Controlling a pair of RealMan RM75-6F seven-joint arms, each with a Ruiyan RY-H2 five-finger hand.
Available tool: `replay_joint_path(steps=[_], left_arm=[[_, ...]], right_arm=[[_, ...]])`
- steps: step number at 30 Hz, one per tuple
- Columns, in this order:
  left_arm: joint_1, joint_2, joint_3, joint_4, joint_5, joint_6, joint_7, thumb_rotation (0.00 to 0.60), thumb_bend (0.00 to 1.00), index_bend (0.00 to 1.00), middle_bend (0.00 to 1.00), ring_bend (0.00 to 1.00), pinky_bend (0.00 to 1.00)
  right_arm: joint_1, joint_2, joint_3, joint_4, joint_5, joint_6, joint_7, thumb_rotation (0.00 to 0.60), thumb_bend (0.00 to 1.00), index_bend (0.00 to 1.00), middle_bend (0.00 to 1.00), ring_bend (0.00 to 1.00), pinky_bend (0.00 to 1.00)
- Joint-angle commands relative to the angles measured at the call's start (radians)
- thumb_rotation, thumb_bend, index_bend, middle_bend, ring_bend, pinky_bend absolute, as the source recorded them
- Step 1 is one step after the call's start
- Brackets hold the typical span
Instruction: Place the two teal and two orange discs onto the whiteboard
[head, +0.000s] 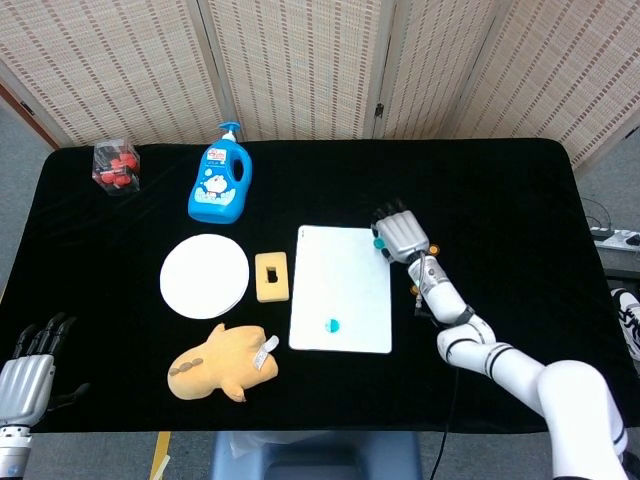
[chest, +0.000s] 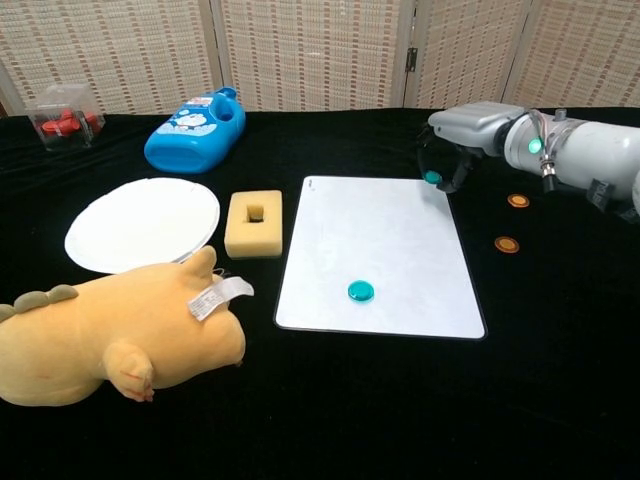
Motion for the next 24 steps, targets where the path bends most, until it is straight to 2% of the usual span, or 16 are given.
replay_joint_path(steps=[1, 6, 10, 15, 24], left_arm=[[-0.001, 0.001, 0.0, -0.004, 0.005, 0.003, 0.002, 0.6, 0.2, 0.04, 0.06, 0.17, 0.0], [0.0, 0.005, 0.0, -0.008, 0.01, 0.009, 0.001, 0.6, 0.2, 0.04, 0.06, 0.17, 0.0], [0.002, 0.007, 0.001, -0.009, 0.011, 0.012, -0.001, 0.6, 0.2, 0.04, 0.06, 0.17, 0.0], [0.003, 0.003, 0.003, -0.005, 0.011, 0.01, -0.004, 0.6, 0.2, 0.04, 0.06, 0.17, 0.0], [0.007, -0.003, 0.007, 0.006, 0.01, 0.01, -0.016, 0.6, 0.2, 0.04, 0.06, 0.17, 0.0]], right_arm=[[-0.068, 0.157, -0.079, -0.287, -0.109, 0.098, -0.003, 0.594, 0.41, 0.51, 0.21, 0.1, 0.0], [-0.079, 0.196, -0.13, -0.416, -0.184, 0.128, -0.006, 0.593, 0.41, 0.51, 0.21, 0.1, 0.0], [-0.086, 0.202, -0.171, -0.457, -0.242, 0.152, -0.024, 0.594, 0.41, 0.51, 0.21, 0.1, 0.0], [-0.087, 0.189, -0.207, -0.472, -0.27, 0.148, -0.043, 0.594, 0.41, 0.51, 0.21, 0.09, 0.0], [-0.086, 0.16, -0.228, -0.458, -0.29, 0.156, -0.087, 0.593, 0.41, 0.51, 0.2, 0.09, 0.0]])
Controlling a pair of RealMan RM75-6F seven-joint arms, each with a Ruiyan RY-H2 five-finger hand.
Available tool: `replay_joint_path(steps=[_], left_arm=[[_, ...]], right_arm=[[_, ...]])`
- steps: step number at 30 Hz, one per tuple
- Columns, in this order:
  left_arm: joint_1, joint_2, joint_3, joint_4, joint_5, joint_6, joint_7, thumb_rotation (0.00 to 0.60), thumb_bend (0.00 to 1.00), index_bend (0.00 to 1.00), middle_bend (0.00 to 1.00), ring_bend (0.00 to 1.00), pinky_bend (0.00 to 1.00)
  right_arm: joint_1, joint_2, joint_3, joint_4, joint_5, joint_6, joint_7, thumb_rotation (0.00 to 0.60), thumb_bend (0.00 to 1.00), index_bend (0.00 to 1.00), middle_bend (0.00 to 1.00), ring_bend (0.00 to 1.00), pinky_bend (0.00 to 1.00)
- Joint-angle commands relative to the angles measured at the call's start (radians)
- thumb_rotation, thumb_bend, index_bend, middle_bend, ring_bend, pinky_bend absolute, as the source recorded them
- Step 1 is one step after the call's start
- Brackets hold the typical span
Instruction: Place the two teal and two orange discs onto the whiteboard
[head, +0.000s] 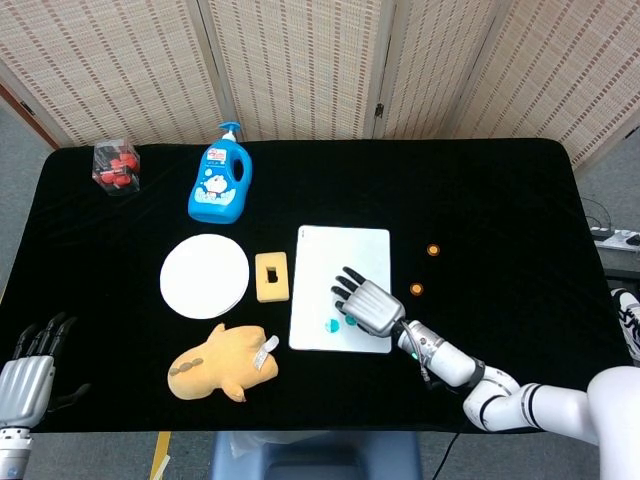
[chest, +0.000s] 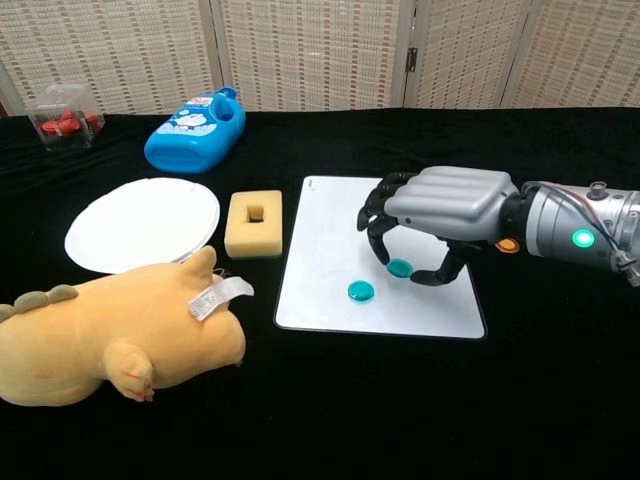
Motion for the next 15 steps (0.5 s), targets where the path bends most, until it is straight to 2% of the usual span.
replay_joint_path(steps=[1, 9, 15], left_arm=[[0.001, -0.002, 0.001, 0.003, 0.0, -0.001, -0.003, 0.6, 0.2, 0.04, 0.06, 0.17, 0.0], [0.005, -0.006, 0.002, 0.017, 0.003, 0.004, -0.016, 0.6, 0.2, 0.04, 0.06, 0.17, 0.0], [0.006, -0.009, 0.002, 0.023, 0.004, 0.005, -0.023, 0.6, 0.2, 0.04, 0.06, 0.17, 0.0]], right_arm=[[0.0, -0.004, -0.006, 0.0, -0.002, -0.002, -0.008, 0.594, 0.41, 0.51, 0.2, 0.09, 0.0], [-0.004, -0.024, -0.021, 0.01, 0.003, -0.009, -0.038, 0.593, 0.41, 0.49, 0.19, 0.08, 0.0], [-0.002, -0.027, -0.02, 0.01, 0.005, -0.01, -0.048, 0.593, 0.41, 0.43, 0.19, 0.07, 0.0]])
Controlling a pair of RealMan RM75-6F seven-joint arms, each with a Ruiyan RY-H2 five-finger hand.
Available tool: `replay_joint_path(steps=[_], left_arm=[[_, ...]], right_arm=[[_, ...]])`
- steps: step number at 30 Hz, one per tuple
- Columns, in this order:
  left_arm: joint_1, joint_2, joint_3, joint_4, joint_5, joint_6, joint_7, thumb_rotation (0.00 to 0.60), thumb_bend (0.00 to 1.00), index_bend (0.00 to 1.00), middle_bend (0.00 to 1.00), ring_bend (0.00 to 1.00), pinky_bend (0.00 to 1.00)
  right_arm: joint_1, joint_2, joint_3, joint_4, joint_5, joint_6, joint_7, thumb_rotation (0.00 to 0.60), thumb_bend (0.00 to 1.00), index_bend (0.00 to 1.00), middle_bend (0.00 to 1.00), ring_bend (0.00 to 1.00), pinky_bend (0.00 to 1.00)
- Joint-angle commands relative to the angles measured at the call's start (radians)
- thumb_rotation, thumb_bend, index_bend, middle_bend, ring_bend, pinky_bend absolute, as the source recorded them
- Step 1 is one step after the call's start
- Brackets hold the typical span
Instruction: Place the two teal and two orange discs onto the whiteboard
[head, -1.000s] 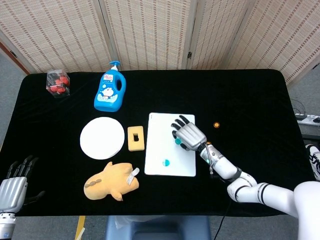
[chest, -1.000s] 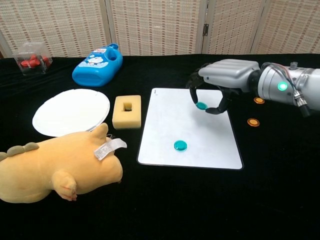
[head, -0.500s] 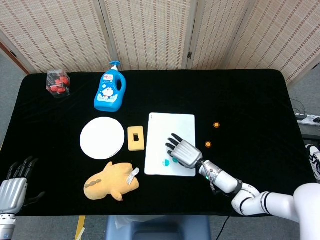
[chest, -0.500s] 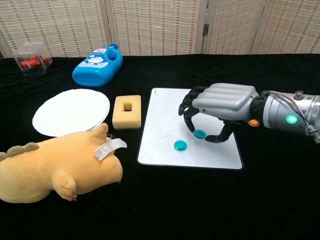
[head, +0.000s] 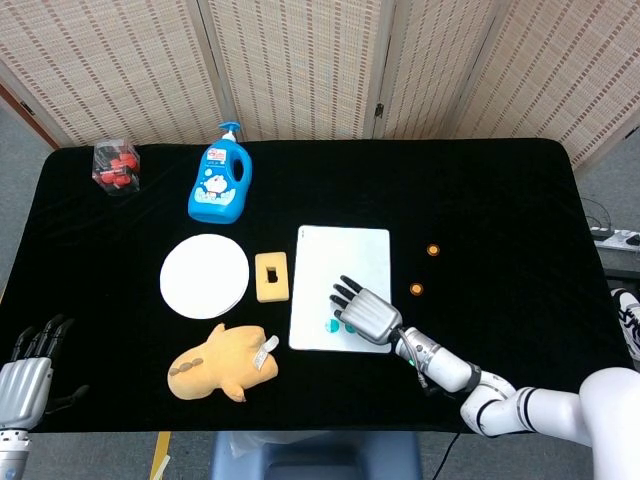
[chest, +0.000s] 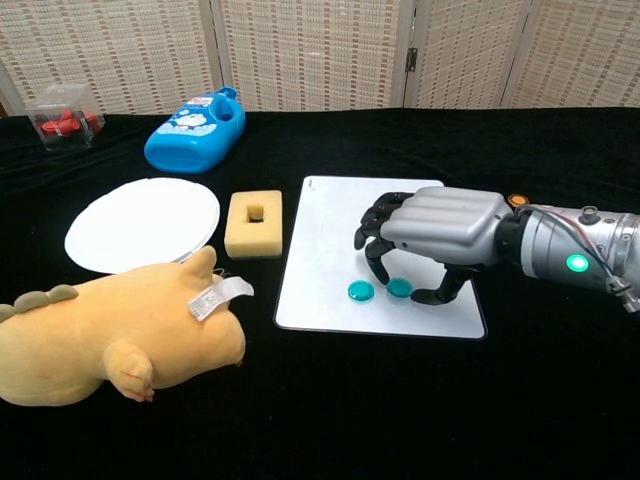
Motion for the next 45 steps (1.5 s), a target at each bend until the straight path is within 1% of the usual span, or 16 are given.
replay_joint_path(steps=[1, 5, 8, 11, 16, 21, 23, 29, 38, 45], left_arm=[[0.001, -0.001, 0.001, 0.002, 0.0, -0.001, -0.002, 0.6, 0.2, 0.04, 0.06, 0.17, 0.0], [0.002, -0.002, 0.001, 0.006, -0.001, 0.0, -0.005, 0.6, 0.2, 0.04, 0.06, 0.17, 0.0], [0.002, -0.002, 0.0, 0.008, 0.0, 0.001, -0.007, 0.6, 0.2, 0.04, 0.06, 0.17, 0.0], [0.001, -0.001, -0.001, 0.009, 0.003, 0.002, -0.009, 0.6, 0.2, 0.04, 0.06, 0.17, 0.0], [-0.001, -0.002, -0.002, 0.012, 0.006, 0.002, -0.013, 0.6, 0.2, 0.04, 0.06, 0.17, 0.0], [-0.004, -0.006, -0.001, 0.011, 0.013, -0.002, -0.012, 0.6, 0.2, 0.04, 0.06, 0.17, 0.0], [-0.006, -0.006, -0.001, 0.01, 0.016, -0.003, -0.01, 0.6, 0.2, 0.04, 0.06, 0.17, 0.0], [-0.008, -0.002, -0.002, 0.006, 0.018, 0.0, -0.007, 0.6, 0.2, 0.04, 0.06, 0.17, 0.0], [-0.012, -0.003, -0.001, 0.003, 0.018, -0.009, -0.005, 0.6, 0.2, 0.04, 0.06, 0.17, 0.0], [-0.016, -0.002, -0.002, -0.002, 0.021, -0.008, 0.001, 0.6, 0.2, 0.04, 0.06, 0.17, 0.0]], right_arm=[[0.0, 0.0, 0.0, -0.002, 0.001, -0.001, -0.001, 0.594, 0.41, 0.41, 0.19, 0.07, 0.0], [-0.001, 0.0, -0.002, -0.006, -0.001, 0.002, -0.005, 0.593, 0.41, 0.33, 0.19, 0.07, 0.0], [-0.004, 0.005, -0.001, -0.012, -0.004, 0.013, -0.009, 0.594, 0.41, 0.3, 0.19, 0.07, 0.0], [-0.02, 0.017, 0.019, -0.008, 0.008, 0.055, -0.007, 0.595, 0.41, 0.29, 0.19, 0.07, 0.0], [-0.064, 0.054, 0.066, 0.014, 0.085, 0.109, 0.029, 0.593, 0.41, 0.29, 0.19, 0.07, 0.0], [-0.098, 0.078, 0.081, 0.043, 0.168, 0.102, 0.056, 0.594, 0.41, 0.32, 0.19, 0.07, 0.0], [-0.107, 0.08, 0.081, 0.06, 0.197, 0.089, 0.058, 0.592, 0.41, 0.32, 0.19, 0.07, 0.0], [-0.13, 0.059, 0.071, 0.108, 0.237, 0.073, 0.066, 0.594, 0.41, 0.33, 0.19, 0.07, 0.0], [-0.168, 0.038, 0.039, 0.156, 0.226, 0.072, 0.104, 0.592, 0.41, 0.35, 0.19, 0.07, 0.0], [-0.173, 0.009, 0.041, 0.202, 0.215, 0.067, 0.132, 0.593, 0.41, 0.36, 0.19, 0.07, 0.0]])
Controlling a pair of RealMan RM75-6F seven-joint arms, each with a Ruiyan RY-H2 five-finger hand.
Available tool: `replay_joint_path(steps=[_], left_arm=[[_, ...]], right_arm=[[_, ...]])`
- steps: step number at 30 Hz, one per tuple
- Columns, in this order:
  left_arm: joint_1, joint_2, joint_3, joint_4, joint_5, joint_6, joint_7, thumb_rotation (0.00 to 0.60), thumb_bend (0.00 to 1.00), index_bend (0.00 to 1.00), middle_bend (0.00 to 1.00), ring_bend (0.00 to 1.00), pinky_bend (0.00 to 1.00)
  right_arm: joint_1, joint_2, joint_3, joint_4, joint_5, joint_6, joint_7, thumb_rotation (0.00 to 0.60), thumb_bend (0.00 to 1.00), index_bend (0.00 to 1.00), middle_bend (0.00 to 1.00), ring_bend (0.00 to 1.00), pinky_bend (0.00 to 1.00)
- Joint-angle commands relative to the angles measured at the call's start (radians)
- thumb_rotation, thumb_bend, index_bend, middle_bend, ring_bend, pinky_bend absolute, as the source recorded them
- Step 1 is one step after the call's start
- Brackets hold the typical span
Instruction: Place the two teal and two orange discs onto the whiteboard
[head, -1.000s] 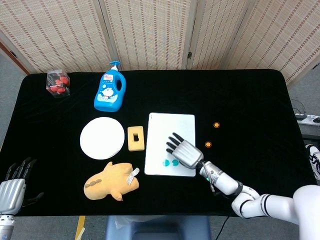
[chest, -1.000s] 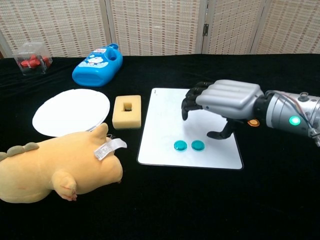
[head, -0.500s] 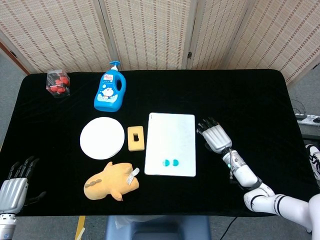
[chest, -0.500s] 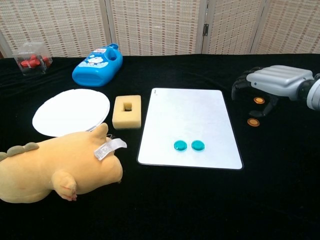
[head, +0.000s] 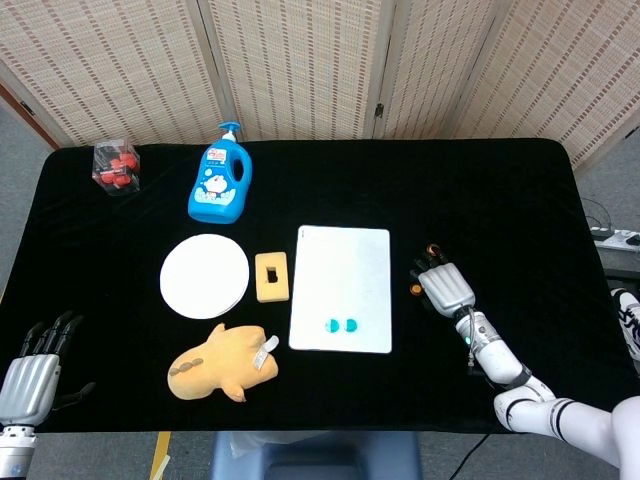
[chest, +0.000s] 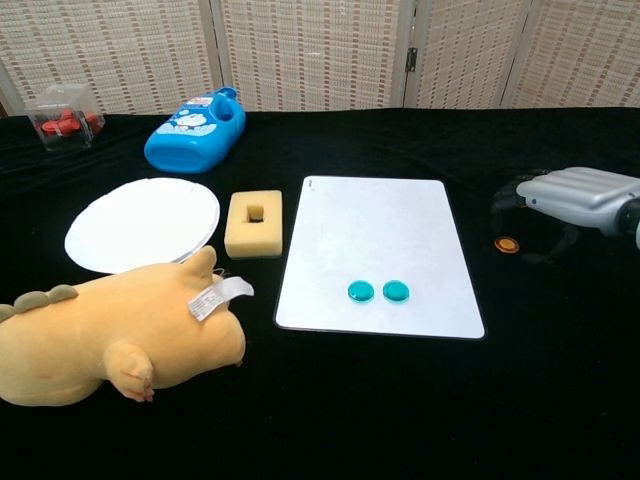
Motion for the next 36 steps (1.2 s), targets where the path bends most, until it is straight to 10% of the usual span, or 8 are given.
replay_joint_path(steps=[1, 36], left_arm=[[0.001, 0.001, 0.0, -0.001, -0.003, 0.001, 0.0, 0.6, 0.2, 0.04, 0.06, 0.17, 0.0], [0.004, 0.001, 0.002, 0.01, -0.007, 0.001, -0.012, 0.6, 0.2, 0.04, 0.06, 0.17, 0.0]], right_arm=[[0.001, -0.012, 0.004, 0.017, -0.007, -0.002, 0.011, 0.593, 0.41, 0.37, 0.19, 0.07, 0.0], [0.033, 0.017, 0.065, -0.03, -0.044, -0.005, 0.053, 0.595, 0.41, 0.49, 0.2, 0.09, 0.0]])
